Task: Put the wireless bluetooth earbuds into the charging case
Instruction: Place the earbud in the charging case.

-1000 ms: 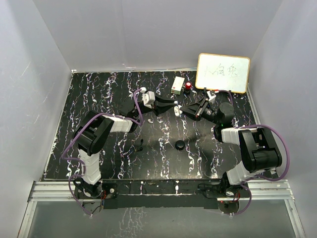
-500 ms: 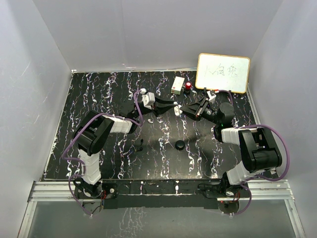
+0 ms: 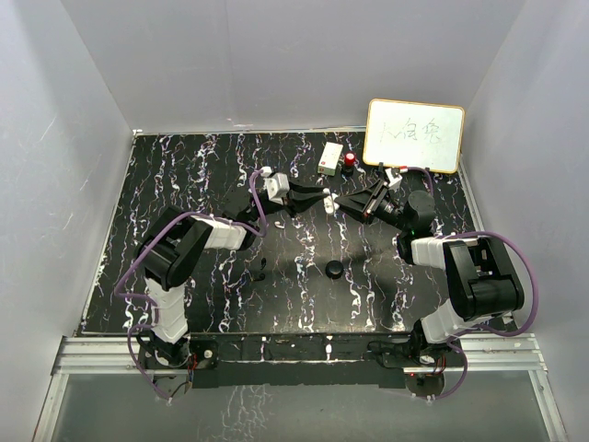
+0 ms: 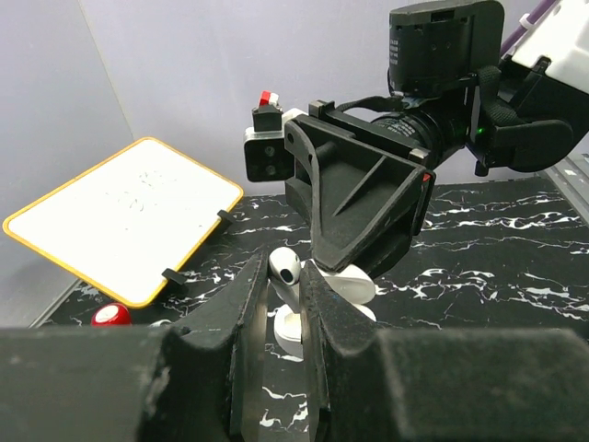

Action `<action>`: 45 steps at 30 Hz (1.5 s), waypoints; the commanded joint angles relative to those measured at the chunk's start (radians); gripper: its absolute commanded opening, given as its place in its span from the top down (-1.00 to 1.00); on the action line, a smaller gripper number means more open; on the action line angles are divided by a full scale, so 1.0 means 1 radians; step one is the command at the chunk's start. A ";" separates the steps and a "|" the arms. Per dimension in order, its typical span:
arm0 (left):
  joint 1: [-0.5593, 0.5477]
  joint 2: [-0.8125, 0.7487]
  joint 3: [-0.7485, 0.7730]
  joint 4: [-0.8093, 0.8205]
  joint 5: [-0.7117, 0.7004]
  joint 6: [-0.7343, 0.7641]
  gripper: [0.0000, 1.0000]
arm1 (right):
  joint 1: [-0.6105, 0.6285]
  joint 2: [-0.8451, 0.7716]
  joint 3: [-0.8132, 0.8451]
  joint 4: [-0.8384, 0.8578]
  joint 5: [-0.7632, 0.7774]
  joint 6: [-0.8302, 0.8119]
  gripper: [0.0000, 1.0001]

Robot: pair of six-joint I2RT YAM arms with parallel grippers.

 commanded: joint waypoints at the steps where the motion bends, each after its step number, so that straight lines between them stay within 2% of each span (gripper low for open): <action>1: -0.013 -0.090 -0.014 0.194 -0.019 0.035 1.00 | 0.005 -0.024 0.011 0.072 0.019 0.004 1.00; 9: -0.039 -0.109 -0.044 0.194 -0.104 0.053 1.00 | 0.005 -0.049 -0.003 0.032 0.084 -0.017 1.00; 15: -0.072 -0.129 -0.086 0.191 -0.250 0.105 1.00 | 0.005 -0.088 -0.032 -0.006 0.171 -0.036 1.00; 28: -0.180 -0.129 -0.117 0.193 -0.539 0.294 1.00 | 0.005 -0.143 -0.071 0.000 0.254 0.039 1.00; 35: -0.227 -0.119 -0.109 0.193 -0.625 0.340 1.00 | 0.005 -0.162 -0.083 -0.006 0.286 0.055 1.00; 45: -0.258 -0.092 -0.089 0.192 -0.664 0.363 1.00 | 0.005 -0.169 -0.090 0.009 0.298 0.071 1.00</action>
